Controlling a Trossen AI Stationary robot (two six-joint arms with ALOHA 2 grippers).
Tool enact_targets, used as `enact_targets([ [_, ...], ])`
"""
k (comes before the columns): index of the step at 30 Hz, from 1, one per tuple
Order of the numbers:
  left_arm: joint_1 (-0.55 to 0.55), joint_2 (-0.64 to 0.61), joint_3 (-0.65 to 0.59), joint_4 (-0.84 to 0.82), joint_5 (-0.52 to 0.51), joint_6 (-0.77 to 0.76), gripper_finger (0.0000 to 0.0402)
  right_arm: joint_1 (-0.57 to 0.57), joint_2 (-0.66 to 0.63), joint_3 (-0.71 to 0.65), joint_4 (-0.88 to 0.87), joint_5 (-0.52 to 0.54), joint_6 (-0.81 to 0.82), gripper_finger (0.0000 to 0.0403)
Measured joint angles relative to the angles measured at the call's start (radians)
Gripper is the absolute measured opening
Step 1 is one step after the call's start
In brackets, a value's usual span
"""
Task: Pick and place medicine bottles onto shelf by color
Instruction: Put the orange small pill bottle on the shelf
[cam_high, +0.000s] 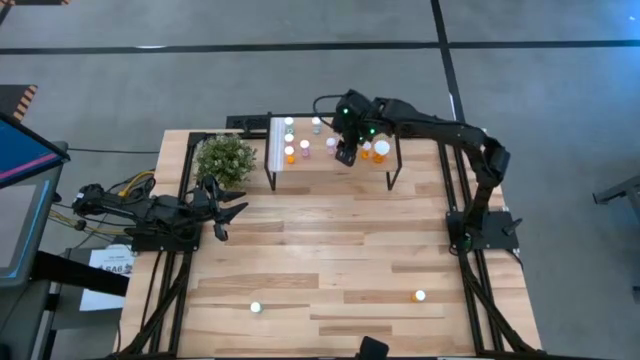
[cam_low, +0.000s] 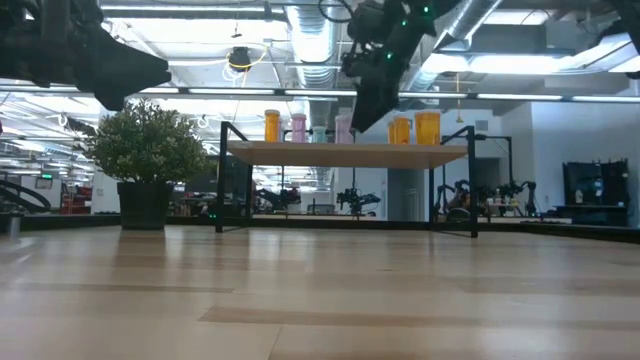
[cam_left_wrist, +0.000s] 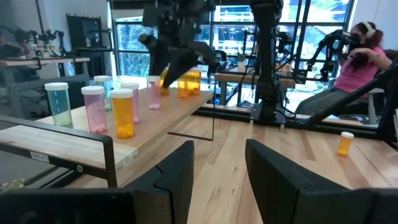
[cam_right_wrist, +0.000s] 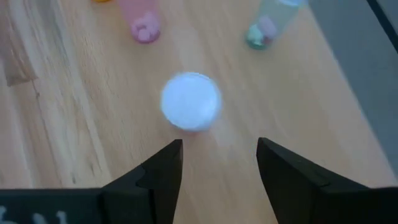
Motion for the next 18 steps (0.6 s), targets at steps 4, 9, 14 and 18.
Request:
enact_targets([
  [4, 0.000, 0.000, 0.000, 0.000, -0.001, 0.000, 0.0132, -0.018, -0.017, 0.092, -0.121, 0.000, 0.033, 0.0225],
  [9, 0.000, 0.000, 0.000, 0.000, -0.003, 0.000, 0.0132, -0.011, -0.118, 0.083, -0.154, -0.002, 0.043, 0.0225],
  [14, 0.000, 0.000, 0.000, 0.000, -0.003, -0.004, 0.0132, 0.048, -0.272, 0.011, -0.148, -0.011, 0.082, 0.0225],
  [18, 0.000, 0.000, 0.000, 0.000, -0.003, -0.004, 0.0132, 0.144, -0.404, -0.100, -0.119, -0.011, 0.103, 0.0225],
])
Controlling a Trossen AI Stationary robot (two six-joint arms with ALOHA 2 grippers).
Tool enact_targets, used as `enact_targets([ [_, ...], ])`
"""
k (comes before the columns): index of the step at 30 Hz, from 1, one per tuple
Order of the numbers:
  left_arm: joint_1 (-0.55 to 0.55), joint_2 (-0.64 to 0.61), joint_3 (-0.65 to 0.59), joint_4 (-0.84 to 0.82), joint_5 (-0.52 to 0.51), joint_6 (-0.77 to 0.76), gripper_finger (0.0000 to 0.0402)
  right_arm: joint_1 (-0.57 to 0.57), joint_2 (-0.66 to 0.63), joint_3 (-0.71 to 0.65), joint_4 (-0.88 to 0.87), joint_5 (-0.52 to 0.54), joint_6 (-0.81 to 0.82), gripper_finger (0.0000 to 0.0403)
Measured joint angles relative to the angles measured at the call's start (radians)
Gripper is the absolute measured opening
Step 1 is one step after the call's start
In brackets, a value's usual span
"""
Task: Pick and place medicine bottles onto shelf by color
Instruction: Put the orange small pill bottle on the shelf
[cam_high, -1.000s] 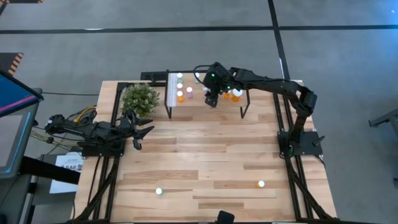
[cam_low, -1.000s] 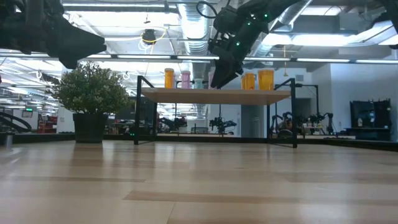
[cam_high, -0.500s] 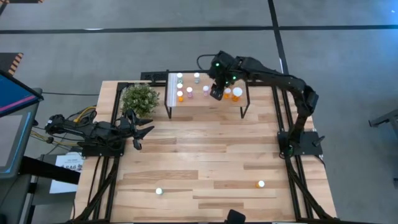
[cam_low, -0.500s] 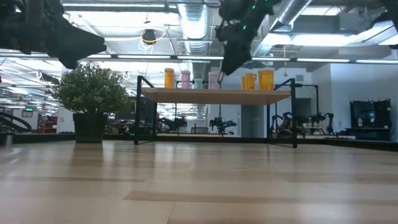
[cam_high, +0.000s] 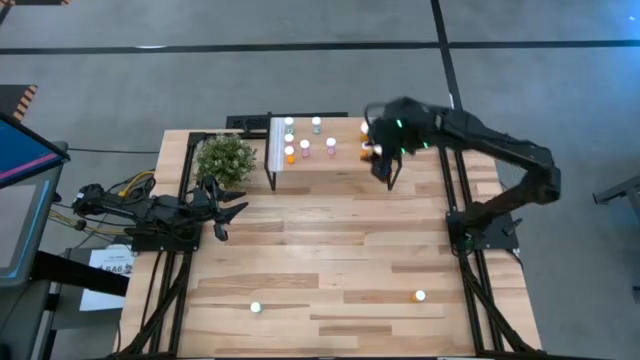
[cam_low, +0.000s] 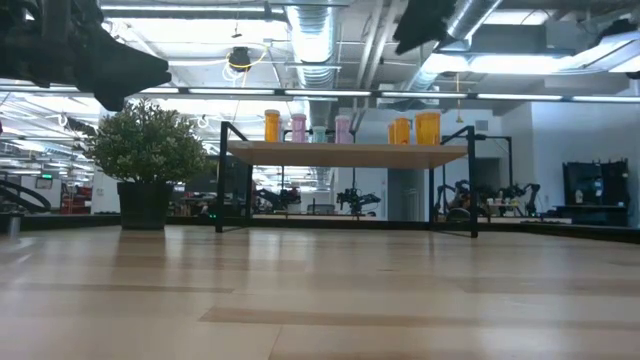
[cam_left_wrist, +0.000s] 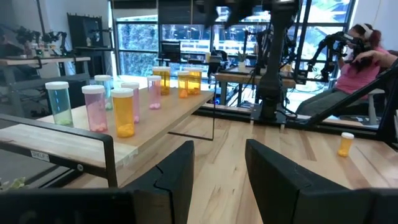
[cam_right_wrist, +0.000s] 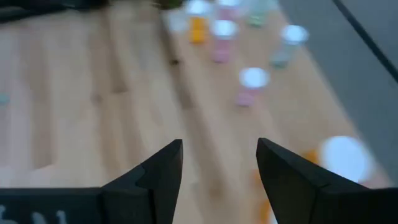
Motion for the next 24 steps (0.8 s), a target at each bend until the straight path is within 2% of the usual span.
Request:
enact_targets([
  [8, 0.000, 0.000, 0.000, 0.001, 0.000, -0.036, 0.0132, 0.232, -0.194, -0.268, 0.024, 0.000, 0.166, 0.0225],
  [13, 0.000, 0.000, 0.000, 0.003, 0.000, -0.041, 0.0132, 0.381, -0.259, -0.405, 0.019, -0.002, 0.311, 0.0225],
  [24, 0.000, 0.000, 0.000, 0.019, 0.000, -0.059, 0.0132, 0.663, -0.276, -0.510, -0.011, 0.011, 0.600, 0.0225],
])
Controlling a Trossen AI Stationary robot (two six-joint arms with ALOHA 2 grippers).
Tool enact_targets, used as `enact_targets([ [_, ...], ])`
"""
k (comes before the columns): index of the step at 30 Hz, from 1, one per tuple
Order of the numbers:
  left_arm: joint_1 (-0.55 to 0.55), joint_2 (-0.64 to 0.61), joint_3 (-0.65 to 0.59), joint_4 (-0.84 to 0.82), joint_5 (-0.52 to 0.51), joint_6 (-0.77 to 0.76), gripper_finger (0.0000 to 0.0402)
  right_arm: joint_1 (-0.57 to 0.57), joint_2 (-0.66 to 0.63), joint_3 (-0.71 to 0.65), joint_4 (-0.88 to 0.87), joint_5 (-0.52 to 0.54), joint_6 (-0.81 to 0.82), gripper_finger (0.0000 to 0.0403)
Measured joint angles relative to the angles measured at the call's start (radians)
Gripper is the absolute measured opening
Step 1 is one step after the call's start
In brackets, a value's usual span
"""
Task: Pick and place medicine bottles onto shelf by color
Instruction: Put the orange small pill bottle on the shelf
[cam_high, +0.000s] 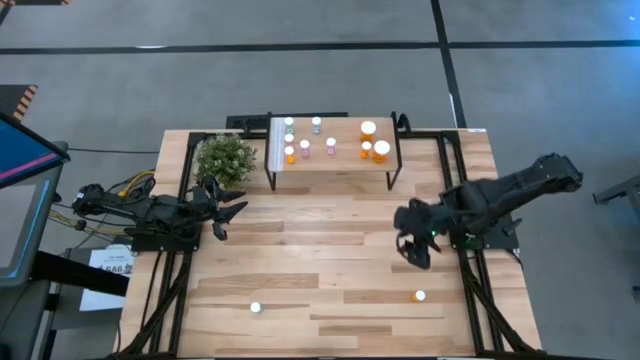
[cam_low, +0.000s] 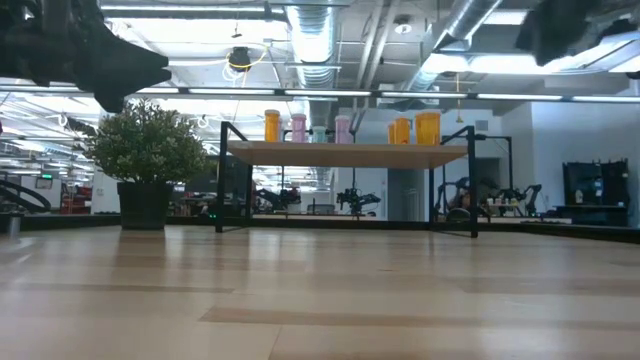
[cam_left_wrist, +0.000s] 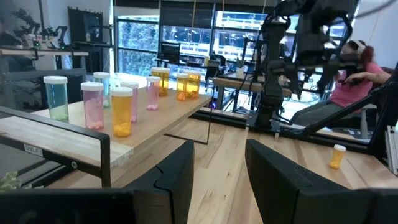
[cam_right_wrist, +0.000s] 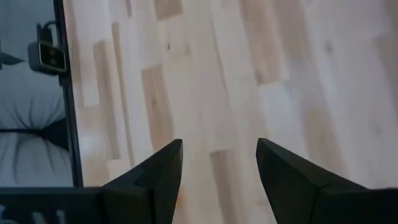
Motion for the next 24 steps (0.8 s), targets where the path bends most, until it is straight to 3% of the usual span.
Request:
enact_targets([
  [10, 0.000, 0.000, 0.000, 0.001, 0.000, -0.004, 0.0132, 0.167, 0.067, -0.100, 0.068, 0.001, 0.297, 0.0225],
  [15, 0.000, 0.000, 0.000, 0.012, 0.000, -0.004, 0.0132, 0.199, 0.153, -0.100, 0.057, -0.014, 0.315, 0.0225],
  [21, 0.000, 0.000, 0.000, 0.011, 0.000, -0.006, 0.0132, 0.227, 0.256, -0.100, 0.014, -0.165, 0.327, 0.0225],
  [24, 0.000, 0.000, 0.000, 0.011, 0.001, -0.007, 0.0132, 0.258, 0.303, -0.100, 0.015, -0.186, 0.349, 0.0225],
])
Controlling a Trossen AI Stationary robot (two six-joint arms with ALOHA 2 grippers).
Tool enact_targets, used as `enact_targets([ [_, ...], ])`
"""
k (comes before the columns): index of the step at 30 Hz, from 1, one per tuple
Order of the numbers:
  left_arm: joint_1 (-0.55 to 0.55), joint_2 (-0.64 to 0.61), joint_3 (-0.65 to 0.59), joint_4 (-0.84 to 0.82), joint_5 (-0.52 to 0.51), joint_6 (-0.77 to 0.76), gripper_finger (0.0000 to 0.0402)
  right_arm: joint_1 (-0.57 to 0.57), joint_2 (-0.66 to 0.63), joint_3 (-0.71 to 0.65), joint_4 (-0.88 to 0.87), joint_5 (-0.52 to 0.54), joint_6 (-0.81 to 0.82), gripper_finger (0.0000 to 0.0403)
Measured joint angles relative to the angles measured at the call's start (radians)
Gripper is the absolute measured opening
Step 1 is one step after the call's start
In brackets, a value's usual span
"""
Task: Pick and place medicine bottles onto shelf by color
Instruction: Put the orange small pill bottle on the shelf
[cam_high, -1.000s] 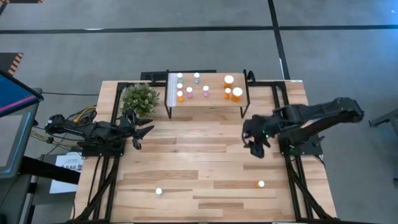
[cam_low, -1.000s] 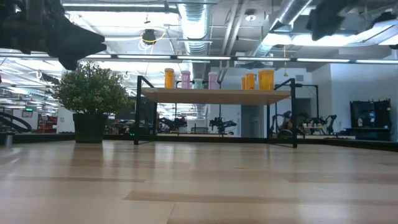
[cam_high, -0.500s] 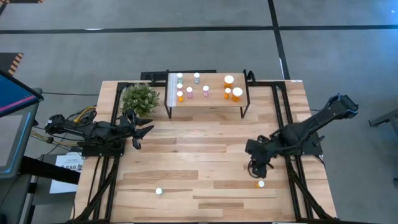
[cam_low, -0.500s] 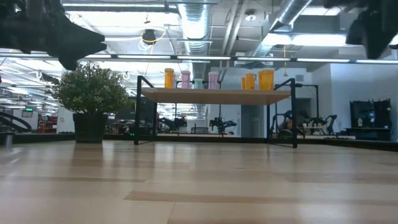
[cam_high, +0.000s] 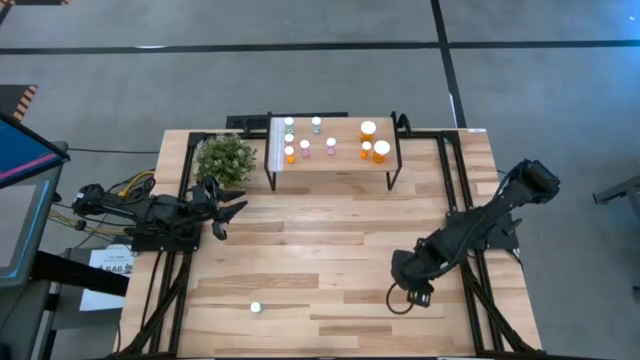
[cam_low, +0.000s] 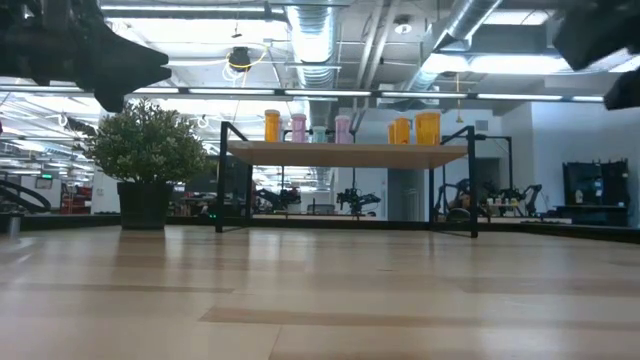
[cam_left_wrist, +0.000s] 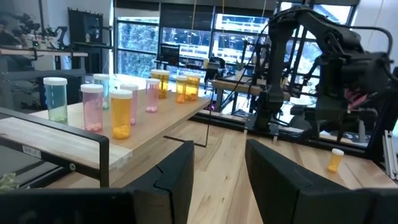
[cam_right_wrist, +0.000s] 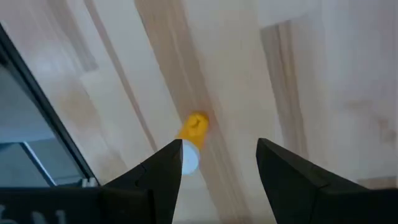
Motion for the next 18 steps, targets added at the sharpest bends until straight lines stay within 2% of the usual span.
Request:
enact_targets([
  [8, 0.000, 0.000, 0.000, 0.001, 0.002, -0.009, 0.0132, 0.117, 0.060, 0.000, 0.001, -0.019, 0.037, 0.0225],
  [18, 0.000, 0.000, 0.000, 0.000, 0.003, -0.023, 0.0132, 0.216, 0.059, 0.000, 0.019, 0.138, 0.129, 0.0225],
])
